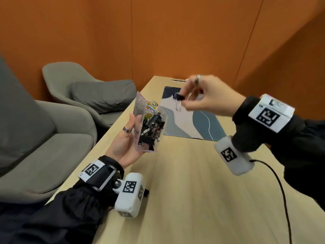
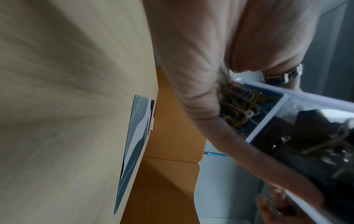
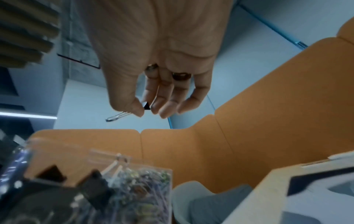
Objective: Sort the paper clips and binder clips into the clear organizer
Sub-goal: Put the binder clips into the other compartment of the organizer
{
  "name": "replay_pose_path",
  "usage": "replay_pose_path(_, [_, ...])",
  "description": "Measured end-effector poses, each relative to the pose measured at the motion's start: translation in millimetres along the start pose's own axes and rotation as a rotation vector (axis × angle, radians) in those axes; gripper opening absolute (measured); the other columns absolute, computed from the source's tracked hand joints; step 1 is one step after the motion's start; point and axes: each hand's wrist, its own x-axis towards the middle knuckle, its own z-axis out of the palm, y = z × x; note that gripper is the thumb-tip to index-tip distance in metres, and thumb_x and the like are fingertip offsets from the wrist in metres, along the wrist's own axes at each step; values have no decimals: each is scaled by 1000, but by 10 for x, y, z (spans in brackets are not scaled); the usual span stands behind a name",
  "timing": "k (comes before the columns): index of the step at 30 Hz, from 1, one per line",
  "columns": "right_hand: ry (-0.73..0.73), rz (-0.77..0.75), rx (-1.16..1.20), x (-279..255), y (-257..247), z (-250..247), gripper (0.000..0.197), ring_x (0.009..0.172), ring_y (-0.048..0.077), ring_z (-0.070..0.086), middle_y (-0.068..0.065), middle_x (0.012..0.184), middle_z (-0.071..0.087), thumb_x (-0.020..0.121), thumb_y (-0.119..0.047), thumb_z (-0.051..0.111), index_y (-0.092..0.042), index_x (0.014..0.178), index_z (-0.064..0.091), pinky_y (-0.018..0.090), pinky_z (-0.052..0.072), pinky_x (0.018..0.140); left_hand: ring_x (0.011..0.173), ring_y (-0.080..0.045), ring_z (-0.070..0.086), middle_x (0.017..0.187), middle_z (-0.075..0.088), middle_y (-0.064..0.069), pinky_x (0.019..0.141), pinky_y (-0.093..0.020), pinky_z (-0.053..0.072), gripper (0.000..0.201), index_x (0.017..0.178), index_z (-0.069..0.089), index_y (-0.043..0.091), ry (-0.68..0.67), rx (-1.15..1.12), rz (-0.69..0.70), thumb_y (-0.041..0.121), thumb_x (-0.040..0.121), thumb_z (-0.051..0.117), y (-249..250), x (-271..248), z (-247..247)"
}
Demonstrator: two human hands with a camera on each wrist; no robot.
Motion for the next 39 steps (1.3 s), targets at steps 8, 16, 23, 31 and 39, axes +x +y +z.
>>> replay_pose_path(8, [61,-137,-119,134,-357,84,14,60,6,58,-14,75,63,76,-13,70,-20,83,61,11,45,56,138,-4,22,130,53,9,118,-25,10,94,138,43,16,163,183,158,37,59,89,28,28,-26])
replay_pose_path(16, [-57,-176,-141,91,-356,132,9,64,7,56,-17,72,62,80,-18,73,-21,85,67,14,43,60,137,-33,33,137,48,-25,116,-40,-1,55,144,22,-7,-8,156,103,28,102,27,-13,-60,108])
replay_pose_path(23, [-103,-200,-30,113,-222,46,14,70,14,54,-2,95,58,87,-30,63,-32,99,71,12,39,65,136,-41,33,137,44,-30,112,-55,18,44,139,33,-8,114,188,213,16,102,33,76,-104,133])
replay_pose_path(31, [-136,277,136,-75,302,242,6,71,12,60,-2,87,61,95,-23,53,-17,93,55,21,51,56,110,-34,62,123,62,-18,78,-52,55,82,125,54,6,205,256,389,18,52,91,55,-25,70])
replay_pose_path(39, [-890,88,-24,-237,132,886,37,94,21,63,-3,110,54,89,-29,63,-35,124,54,36,54,87,120,-34,54,133,55,-18,88,-54,51,96,137,40,7,285,277,512,20,56,90,217,-102,130])
